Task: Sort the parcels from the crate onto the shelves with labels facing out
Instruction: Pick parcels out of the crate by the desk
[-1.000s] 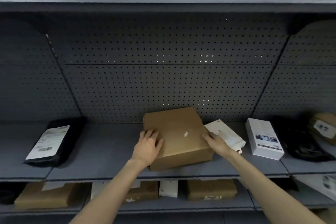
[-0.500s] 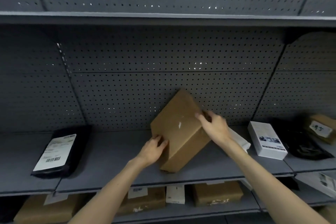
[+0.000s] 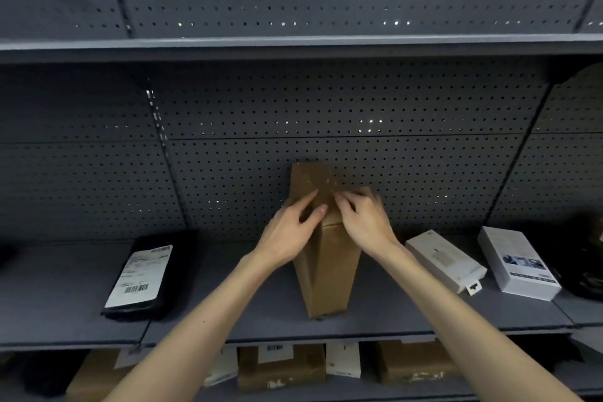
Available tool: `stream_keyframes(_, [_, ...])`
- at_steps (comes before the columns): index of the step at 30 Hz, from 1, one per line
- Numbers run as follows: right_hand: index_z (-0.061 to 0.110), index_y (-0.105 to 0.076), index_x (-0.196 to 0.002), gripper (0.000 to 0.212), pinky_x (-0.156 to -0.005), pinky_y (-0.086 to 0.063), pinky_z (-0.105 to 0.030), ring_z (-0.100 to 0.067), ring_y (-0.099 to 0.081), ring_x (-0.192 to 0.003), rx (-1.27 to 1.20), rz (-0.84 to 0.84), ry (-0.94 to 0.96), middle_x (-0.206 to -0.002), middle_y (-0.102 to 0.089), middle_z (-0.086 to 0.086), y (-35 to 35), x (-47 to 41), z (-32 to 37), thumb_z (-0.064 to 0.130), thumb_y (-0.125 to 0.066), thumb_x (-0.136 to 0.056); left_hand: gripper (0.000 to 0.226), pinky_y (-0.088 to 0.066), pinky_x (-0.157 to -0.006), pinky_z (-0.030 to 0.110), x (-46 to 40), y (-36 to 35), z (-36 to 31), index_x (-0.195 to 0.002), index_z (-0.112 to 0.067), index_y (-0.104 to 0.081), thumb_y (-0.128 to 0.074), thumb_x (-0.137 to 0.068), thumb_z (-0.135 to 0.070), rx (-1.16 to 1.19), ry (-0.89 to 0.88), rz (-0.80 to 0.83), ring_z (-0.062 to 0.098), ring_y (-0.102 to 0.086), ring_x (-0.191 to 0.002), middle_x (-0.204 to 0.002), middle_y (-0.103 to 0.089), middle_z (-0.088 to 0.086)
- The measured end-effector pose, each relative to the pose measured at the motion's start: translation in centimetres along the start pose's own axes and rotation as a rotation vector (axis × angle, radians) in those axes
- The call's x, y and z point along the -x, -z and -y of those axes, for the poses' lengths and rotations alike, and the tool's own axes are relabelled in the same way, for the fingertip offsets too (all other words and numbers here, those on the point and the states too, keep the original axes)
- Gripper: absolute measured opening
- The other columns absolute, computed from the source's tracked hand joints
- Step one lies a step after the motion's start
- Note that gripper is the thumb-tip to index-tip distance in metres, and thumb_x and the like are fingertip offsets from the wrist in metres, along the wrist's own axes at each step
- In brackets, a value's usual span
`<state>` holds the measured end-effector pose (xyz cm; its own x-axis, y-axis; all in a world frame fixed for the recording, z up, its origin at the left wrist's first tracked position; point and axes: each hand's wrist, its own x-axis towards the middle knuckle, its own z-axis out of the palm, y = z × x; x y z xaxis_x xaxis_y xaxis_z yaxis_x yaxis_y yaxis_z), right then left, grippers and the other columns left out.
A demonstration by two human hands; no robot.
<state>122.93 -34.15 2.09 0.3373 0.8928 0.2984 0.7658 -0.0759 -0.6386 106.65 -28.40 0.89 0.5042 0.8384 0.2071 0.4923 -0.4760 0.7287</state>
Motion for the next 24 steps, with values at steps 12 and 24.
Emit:
stream_keyframes(12, [0.015,-0.054,-0.134,0.037,-0.084,-0.043,-0.029,-0.019,-0.057,-0.111,-0.264,0.059,-0.15,-0.123,-0.061,-0.005,-4.9,-0.1,0.8,0.033,-0.043,-0.104,0.05,-0.027,-0.112,0.019,2.4,6.1,5.9,-0.153,-0.024,-0.04,-0.048,-0.104,-0.017,0.234,0.197,-0.055,0.008,-0.038,-0.138,-0.154,-0.043,-0.002])
stream_keyframes(24, [0.005,-0.043,-0.145,0.066,-0.104,-0.044,-0.035,-0.024,-0.054,-0.122,-0.427,0.364,-0.598,-0.14,-0.053,-0.01,-11.8,2.7,-6.6,0.048,-0.054,-0.096,0.088,-0.035,-0.113,0.027,4.9,7.2,11.1,-0.152,-0.016,-0.041,-0.052,-0.086,-0.074,0.332,0.402,-0.129,0.016,-0.048,-0.136,-0.149,-0.051,-0.001])
